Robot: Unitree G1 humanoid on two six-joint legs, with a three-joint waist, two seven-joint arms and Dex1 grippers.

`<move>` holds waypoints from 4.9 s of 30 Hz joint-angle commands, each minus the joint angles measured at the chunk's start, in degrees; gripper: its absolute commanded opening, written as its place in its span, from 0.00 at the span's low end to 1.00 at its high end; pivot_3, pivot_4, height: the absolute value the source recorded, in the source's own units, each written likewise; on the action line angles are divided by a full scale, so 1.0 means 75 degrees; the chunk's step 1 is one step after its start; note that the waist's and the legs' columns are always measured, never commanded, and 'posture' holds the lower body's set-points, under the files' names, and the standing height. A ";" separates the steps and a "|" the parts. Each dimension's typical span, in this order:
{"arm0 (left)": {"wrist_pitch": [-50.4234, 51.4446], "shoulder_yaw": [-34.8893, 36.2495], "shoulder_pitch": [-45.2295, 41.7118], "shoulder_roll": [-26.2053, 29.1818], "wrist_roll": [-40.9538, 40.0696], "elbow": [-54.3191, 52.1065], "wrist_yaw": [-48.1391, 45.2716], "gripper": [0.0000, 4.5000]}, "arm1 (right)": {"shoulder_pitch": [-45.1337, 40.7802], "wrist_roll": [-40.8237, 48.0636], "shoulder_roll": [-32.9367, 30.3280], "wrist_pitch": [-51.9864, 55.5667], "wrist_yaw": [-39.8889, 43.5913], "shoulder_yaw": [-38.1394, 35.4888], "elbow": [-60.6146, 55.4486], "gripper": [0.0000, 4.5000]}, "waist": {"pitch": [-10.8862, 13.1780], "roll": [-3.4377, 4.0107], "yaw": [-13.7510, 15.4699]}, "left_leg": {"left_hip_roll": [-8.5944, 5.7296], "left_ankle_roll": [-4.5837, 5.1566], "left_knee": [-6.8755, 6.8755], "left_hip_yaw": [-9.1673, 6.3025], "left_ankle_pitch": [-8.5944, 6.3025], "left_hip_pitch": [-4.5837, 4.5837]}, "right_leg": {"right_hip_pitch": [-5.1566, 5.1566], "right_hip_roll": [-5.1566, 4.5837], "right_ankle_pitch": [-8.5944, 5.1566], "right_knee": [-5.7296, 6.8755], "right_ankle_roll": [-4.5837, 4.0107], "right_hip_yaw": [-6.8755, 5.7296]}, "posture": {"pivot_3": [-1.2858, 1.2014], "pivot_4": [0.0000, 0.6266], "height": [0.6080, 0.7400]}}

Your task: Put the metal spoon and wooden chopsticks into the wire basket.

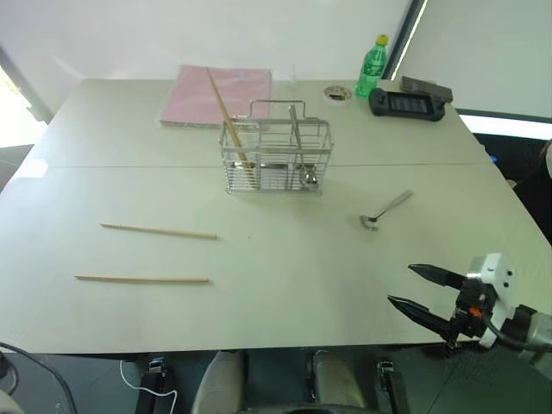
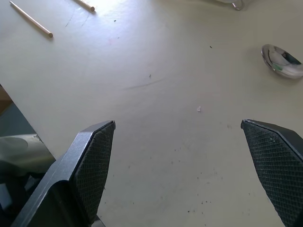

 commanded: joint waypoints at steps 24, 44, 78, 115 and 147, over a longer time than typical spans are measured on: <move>0.0802 -0.0725 -0.0489 -0.0069 -0.0209 -0.0976 -0.1152 1.00 | -0.0492 -0.0015 -0.0344 -0.0087 -0.0041 -0.0082 0.0212 0.98 | -0.0004 -0.0006 -0.0002 | 0.0000 0.0022 0.0013 0.0008 0.0017 0.0012 | 0.0025 0.0002 0.0002 0.0048 0.0008 0.0002 | 0.52 0.24 0.94; 0.3920 -0.3120 0.2593 -0.0233 -0.3104 -1.0669 -0.6940 1.00 | -0.8578 -0.3114 -0.2425 -0.3048 0.3648 0.3917 0.6638 0.98 | 0.0048 0.0071 -0.0371 | 0.0038 0.0023 0.0017 0.0064 0.0022 0.0021 | 0.0000 0.0014 -0.0002 0.0081 -0.0001 0.0035 | 0.52 0.24 0.94; 0.5131 -0.4141 0.0952 -0.1216 -0.3942 -1.1707 -0.6298 1.00 | -1.2664 -0.7859 0.0629 -0.8396 0.3345 0.6714 1.4026 0.32 | 0.0056 0.0077 -0.0450 | 0.0033 0.0012 0.0021 0.0050 0.0033 0.0042 | 0.0018 0.0031 0.0012 0.0132 0.0045 0.0035 | 0.52 0.24 0.94; 0.4863 -0.4014 0.0283 -0.1378 -0.3714 -1.1065 -0.6129 1.00 | -1.2874 -0.8956 0.0803 -0.8463 0.1535 0.7055 1.4274 0.53 | 0.0051 0.0071 -0.0467 | 0.0034 0.0000 0.0021 0.0046 0.0040 0.0068 | 0.0042 0.0034 0.0012 0.0141 0.0045 0.0036 | 0.52 0.24 0.94; 0.4686 -0.3567 -0.0294 -0.1167 -0.3595 -1.0180 -0.6000 1.00 | -0.9923 -0.0789 0.0492 0.0129 0.3315 0.3666 0.4115 0.00 | 0.0064 0.0091 -0.0427 | 0.0035 0.0009 0.0012 0.0036 0.0033 0.0138 | 0.0107 0.0034 -0.0001 0.0153 0.0063 0.0033 | 0.52 0.24 0.94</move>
